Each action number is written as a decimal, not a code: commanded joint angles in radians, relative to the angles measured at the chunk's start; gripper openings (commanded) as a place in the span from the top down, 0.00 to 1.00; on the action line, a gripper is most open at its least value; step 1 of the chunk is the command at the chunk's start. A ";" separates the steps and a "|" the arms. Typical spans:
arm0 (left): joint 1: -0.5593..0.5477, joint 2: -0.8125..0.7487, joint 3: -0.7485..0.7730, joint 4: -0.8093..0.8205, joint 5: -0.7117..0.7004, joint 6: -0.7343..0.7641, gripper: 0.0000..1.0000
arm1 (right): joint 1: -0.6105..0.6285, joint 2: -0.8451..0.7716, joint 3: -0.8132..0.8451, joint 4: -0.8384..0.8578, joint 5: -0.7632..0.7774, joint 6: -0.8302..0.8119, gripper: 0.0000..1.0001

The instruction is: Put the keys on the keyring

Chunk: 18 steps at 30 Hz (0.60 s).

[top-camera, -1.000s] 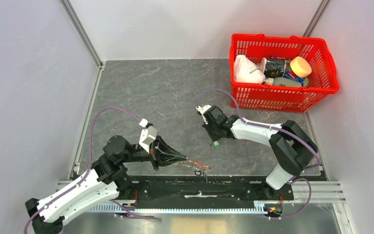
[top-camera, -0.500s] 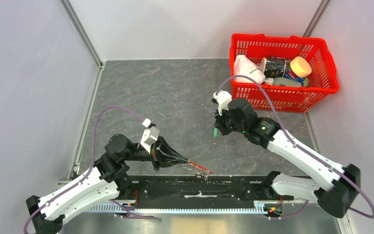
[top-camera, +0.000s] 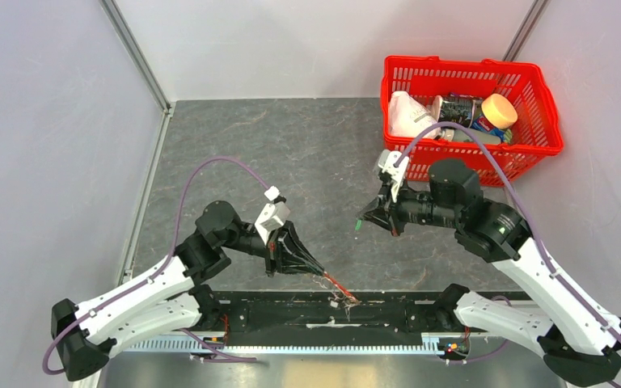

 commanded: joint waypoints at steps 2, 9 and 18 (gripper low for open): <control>-0.004 0.017 0.116 0.065 0.095 0.007 0.98 | -0.004 -0.039 0.043 -0.089 -0.194 -0.094 1.00; -0.005 0.044 0.155 0.064 0.107 -0.007 0.98 | -0.002 -0.062 0.049 -0.094 -0.364 -0.141 1.00; -0.009 0.064 0.160 0.099 0.110 -0.002 0.98 | -0.002 -0.079 0.018 0.010 -0.549 -0.100 1.00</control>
